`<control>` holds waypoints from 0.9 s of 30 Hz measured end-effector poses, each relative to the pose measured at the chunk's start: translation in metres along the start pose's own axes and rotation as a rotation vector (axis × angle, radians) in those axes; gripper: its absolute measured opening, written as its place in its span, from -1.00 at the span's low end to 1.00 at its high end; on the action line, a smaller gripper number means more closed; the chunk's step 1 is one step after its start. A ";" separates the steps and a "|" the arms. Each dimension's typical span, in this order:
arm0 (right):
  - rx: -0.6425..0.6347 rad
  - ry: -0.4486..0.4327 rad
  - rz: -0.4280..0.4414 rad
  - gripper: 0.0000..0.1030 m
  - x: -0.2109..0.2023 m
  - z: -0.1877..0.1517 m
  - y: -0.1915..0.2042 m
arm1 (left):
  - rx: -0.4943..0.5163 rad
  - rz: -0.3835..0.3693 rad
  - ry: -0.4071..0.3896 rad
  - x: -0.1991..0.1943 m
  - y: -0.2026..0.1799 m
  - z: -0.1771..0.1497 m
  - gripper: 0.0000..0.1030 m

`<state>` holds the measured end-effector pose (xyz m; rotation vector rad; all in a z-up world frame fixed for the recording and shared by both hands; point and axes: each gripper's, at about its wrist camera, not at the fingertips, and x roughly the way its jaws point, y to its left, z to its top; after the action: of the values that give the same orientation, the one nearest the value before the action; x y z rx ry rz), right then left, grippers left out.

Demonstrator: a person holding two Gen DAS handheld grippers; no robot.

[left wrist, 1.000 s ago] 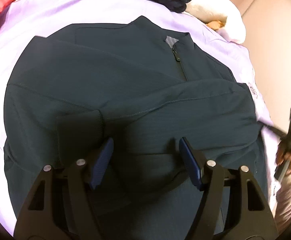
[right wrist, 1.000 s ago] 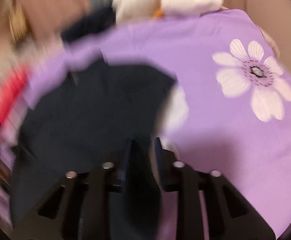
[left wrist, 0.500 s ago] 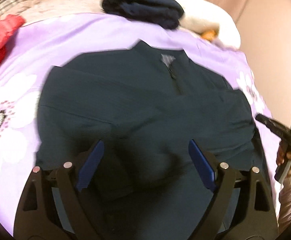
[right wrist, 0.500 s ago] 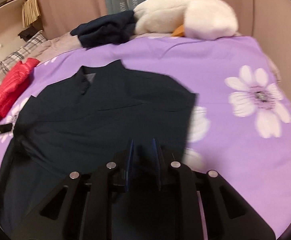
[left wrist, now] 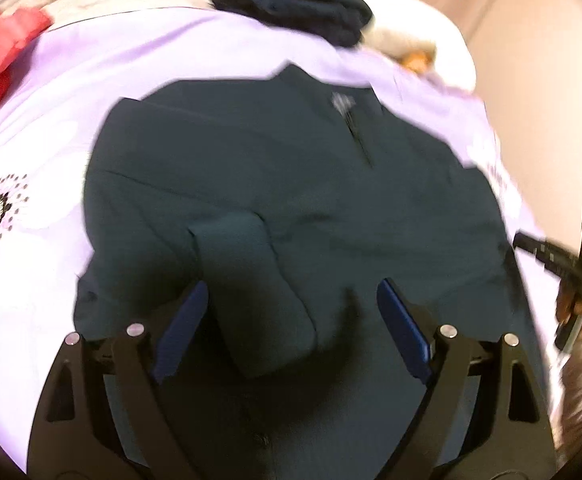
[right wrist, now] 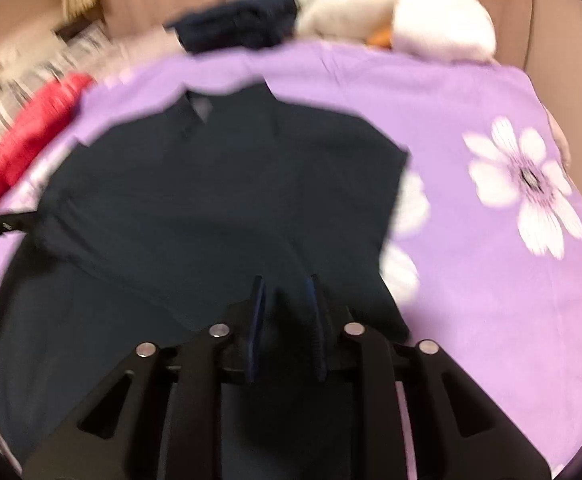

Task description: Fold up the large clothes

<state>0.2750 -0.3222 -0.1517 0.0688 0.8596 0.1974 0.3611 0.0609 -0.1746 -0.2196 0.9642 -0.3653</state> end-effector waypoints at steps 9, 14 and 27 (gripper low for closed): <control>0.072 0.001 0.085 -0.36 0.041 0.009 0.024 | -0.415 -0.278 0.038 0.038 0.054 0.014 0.37; 0.077 0.010 0.070 -0.36 0.048 0.008 0.028 | -0.457 -0.278 0.007 0.044 0.057 0.028 -0.87; -0.075 0.097 -0.053 -0.32 0.060 -0.007 0.043 | -0.253 -0.203 0.096 0.053 0.055 0.039 -0.83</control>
<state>0.3019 -0.2681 -0.1947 -0.0344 0.9486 0.1839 0.4323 0.0908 -0.2115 -0.5369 1.0856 -0.4430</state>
